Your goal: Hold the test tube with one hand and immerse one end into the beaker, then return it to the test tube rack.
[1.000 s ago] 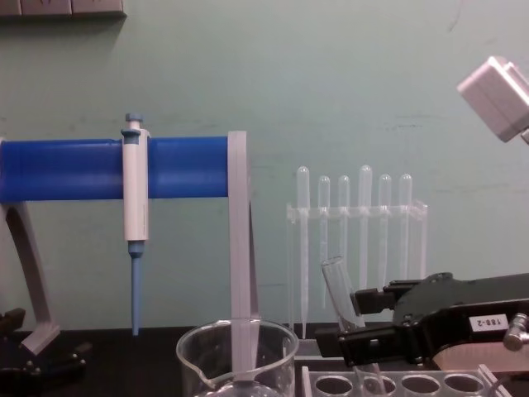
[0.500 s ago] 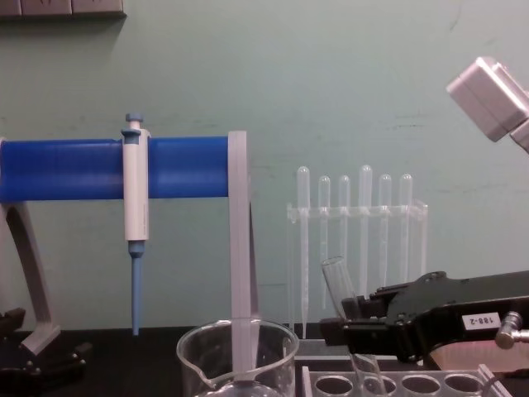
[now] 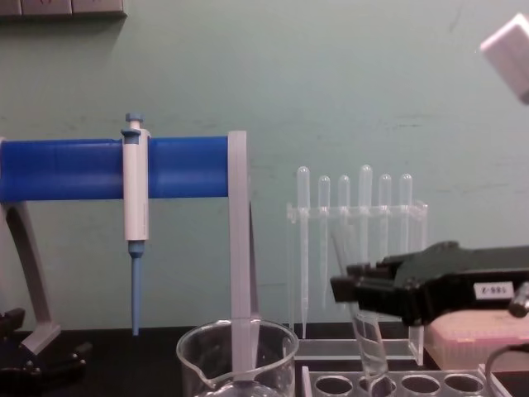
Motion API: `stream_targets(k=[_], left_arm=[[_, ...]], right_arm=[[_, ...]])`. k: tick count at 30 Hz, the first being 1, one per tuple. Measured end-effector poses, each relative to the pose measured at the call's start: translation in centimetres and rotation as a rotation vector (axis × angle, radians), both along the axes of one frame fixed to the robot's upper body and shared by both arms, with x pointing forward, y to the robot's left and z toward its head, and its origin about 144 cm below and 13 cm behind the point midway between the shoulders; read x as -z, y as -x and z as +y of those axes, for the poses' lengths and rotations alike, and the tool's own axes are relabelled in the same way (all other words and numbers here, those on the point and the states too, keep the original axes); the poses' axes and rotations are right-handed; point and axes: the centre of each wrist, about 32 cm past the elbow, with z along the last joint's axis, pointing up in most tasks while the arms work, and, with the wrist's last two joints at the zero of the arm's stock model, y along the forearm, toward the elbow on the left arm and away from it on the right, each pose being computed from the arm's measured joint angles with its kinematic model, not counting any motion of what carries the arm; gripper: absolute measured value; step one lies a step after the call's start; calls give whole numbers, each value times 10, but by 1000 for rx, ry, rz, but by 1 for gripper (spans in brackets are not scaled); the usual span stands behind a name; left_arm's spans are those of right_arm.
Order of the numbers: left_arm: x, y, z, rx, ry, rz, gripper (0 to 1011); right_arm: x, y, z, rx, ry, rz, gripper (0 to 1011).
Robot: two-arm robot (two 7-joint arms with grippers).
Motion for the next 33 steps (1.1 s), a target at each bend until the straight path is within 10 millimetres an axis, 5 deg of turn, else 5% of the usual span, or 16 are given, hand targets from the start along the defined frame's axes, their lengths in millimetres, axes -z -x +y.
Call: stream_targets(k=[15, 33], left_arm=[[0, 0, 0, 0, 0, 0, 1000], [0, 0, 0, 0, 0, 0, 1000]], right_arm=[[-23, 24, -16, 38, -156, -123, 224], [-21, 27, -17, 54, -197, -123, 224]])
